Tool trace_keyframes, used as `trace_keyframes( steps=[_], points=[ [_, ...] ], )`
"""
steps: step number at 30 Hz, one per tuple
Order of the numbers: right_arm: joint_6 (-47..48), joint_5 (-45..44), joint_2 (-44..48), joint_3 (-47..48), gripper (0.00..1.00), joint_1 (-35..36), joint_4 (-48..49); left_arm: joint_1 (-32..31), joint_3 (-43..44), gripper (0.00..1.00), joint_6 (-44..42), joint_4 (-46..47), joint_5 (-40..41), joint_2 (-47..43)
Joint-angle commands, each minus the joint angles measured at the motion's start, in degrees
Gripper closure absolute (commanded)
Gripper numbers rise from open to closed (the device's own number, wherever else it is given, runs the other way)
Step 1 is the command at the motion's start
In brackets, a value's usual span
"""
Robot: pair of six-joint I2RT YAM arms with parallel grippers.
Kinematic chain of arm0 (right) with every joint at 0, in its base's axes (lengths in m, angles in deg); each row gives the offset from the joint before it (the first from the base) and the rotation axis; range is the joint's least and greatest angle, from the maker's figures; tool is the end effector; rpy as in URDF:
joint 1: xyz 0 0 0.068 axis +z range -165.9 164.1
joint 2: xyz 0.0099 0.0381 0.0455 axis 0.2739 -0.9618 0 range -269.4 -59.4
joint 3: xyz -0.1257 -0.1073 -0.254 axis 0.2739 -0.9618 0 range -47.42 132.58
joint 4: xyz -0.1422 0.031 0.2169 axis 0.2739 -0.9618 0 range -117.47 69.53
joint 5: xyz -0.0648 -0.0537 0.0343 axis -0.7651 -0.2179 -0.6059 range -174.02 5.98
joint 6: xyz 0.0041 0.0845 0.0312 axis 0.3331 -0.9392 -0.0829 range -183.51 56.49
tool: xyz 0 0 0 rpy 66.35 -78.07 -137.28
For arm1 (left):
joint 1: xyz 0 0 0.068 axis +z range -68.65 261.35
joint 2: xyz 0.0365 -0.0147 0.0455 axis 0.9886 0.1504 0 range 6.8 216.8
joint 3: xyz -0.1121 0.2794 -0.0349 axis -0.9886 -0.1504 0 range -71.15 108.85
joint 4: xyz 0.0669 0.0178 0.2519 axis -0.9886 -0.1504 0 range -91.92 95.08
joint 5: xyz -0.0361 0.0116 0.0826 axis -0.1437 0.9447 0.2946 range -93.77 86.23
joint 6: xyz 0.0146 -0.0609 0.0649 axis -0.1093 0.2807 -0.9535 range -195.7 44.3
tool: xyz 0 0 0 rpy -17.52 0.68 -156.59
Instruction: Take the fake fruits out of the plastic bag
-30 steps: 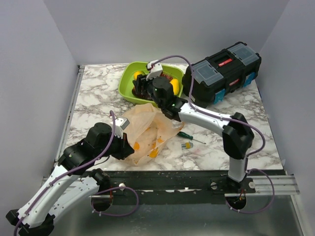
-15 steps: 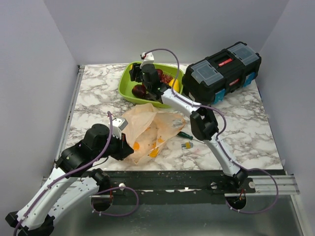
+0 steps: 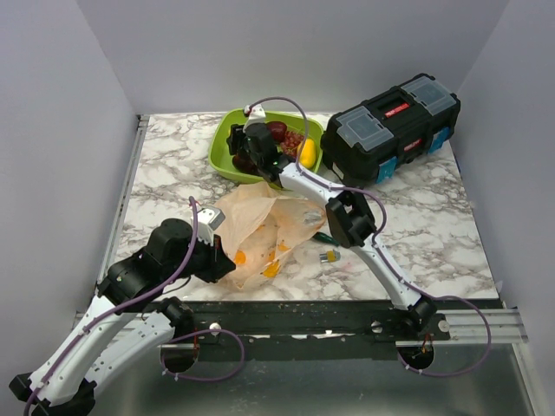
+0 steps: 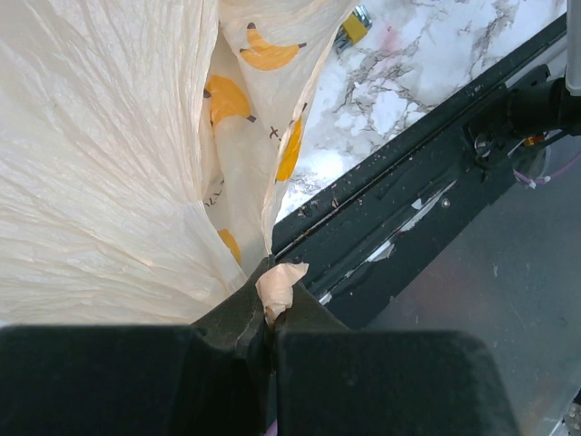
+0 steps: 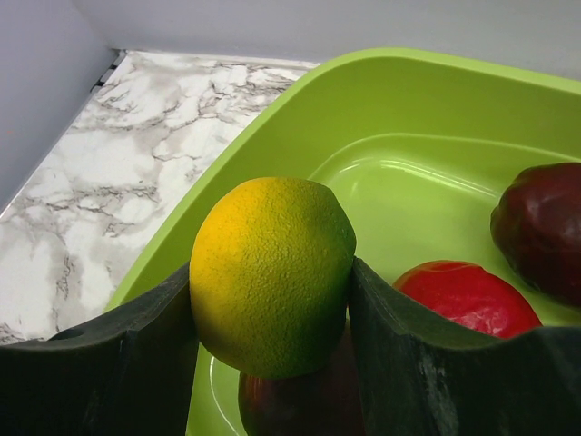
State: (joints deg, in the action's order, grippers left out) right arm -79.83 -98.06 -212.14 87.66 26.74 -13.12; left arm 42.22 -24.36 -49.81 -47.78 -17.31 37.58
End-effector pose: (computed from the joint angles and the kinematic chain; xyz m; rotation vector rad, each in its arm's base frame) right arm 0.5160 0.4485 0.2044 -0.2253 1.7616 0.5362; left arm 0.0711 -0.0823 0.2984 0.4071 2.3052 -0.8620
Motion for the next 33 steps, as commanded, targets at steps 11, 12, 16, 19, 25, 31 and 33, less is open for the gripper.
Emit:
trace_keyframes(
  steps=[11,12,16,19,25,31,33],
  points=[
    [4.22,0.39,0.56,-1.52,0.26,-0.27,-2.91,-0.34,-0.2,1.0,-0.23,-0.31,0.71,-0.39],
    [4.41,0.33,1.15,-2.14,0.26,-0.28,-2.96,-0.36,-0.18,1.0,-0.23,-0.31,0.73,-0.24],
    [4.55,-0.1,4.49,-5.85,0.26,-0.27,-2.99,-0.38,-0.2,1.0,-0.23,-0.41,0.77,0.45],
    [4.21,-1.45,7.03,-9.4,0.26,-0.32,-2.74,-0.35,-0.2,1.0,-0.18,-0.53,0.8,0.91],
    [3.66,-2.52,13.91,-18.42,0.29,-0.33,-2.31,-0.41,-0.16,1.0,-0.05,-0.57,1.19,1.16],
    [2.94,-4.46,21.71,-26.52,0.3,-0.19,-1.4,-0.33,-0.11,1.0,-0.05,-0.66,1.08,1.9],
    [2.03,-4.81,25.3,-29.96,0.3,-0.18,-1.33,-0.35,-0.11,1.0,0.01,-0.67,1.16,1.97]
  ],
)
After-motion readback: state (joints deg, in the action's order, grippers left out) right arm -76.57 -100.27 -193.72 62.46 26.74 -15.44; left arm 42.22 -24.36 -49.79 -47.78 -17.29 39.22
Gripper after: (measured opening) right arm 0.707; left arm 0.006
